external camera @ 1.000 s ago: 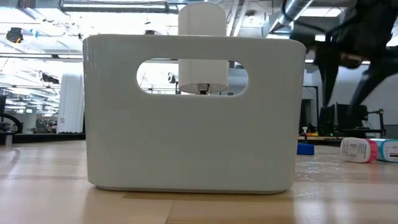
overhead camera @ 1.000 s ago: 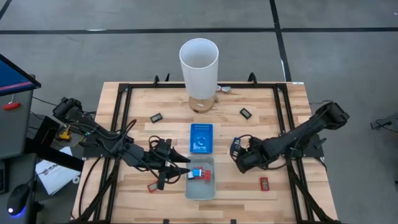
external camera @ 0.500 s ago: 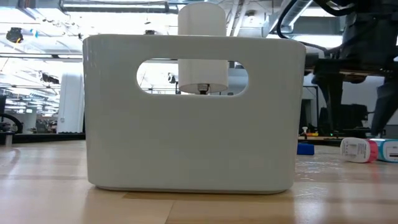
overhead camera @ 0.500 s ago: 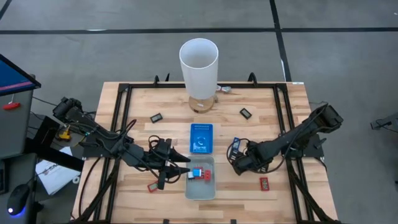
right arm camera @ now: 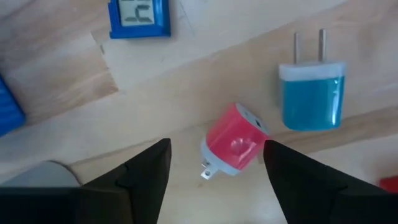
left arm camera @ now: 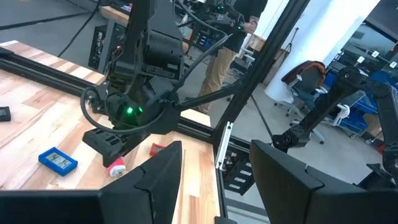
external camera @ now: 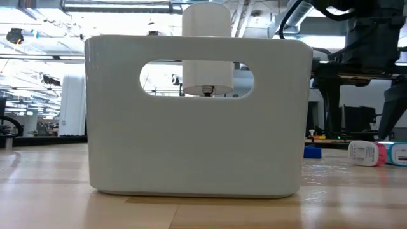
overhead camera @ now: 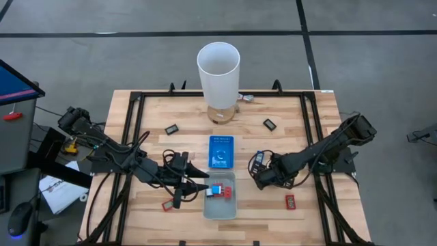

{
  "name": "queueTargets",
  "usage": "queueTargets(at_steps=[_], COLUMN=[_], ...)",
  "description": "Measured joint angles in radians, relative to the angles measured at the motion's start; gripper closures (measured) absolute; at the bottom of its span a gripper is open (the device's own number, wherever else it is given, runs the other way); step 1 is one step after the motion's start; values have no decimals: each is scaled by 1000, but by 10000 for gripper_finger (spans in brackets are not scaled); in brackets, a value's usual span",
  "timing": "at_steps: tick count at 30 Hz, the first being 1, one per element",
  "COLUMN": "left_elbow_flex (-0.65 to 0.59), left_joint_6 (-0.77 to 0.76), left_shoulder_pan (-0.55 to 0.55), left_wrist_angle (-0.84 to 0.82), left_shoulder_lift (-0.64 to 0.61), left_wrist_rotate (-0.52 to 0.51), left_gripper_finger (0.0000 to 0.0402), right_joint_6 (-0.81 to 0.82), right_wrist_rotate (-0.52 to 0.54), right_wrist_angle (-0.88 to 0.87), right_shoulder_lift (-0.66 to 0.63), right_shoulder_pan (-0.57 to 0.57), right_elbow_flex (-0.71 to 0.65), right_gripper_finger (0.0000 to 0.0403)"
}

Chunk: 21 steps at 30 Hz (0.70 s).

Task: Pick & Place Office items
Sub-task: Put the pink charger adapter into the gray bin

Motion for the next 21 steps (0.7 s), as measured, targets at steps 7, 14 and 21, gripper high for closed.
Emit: queueTargets(at_steps=[7, 14, 21], left_elbow_flex=[0, 0, 0], left_joint_6=[51, 76, 113], left_shoulder_pan=[6, 14, 14], left_wrist_angle=[-2, -18, -29], left_shoulder_lift=[-29, -105, -163], left_wrist_rotate=[13, 14, 10], left_gripper_finger=[216, 216, 216], right_joint_6=[0, 0, 1], right_wrist_rotate=[-44, -53, -56], right_wrist_angle=[80, 86, 76], right_shoulder_lift=[79, 130, 131], right_shoulder_pan=[3, 1, -18], right_elbow_flex=[0, 2, -8], right_gripper_finger=[153, 153, 153])
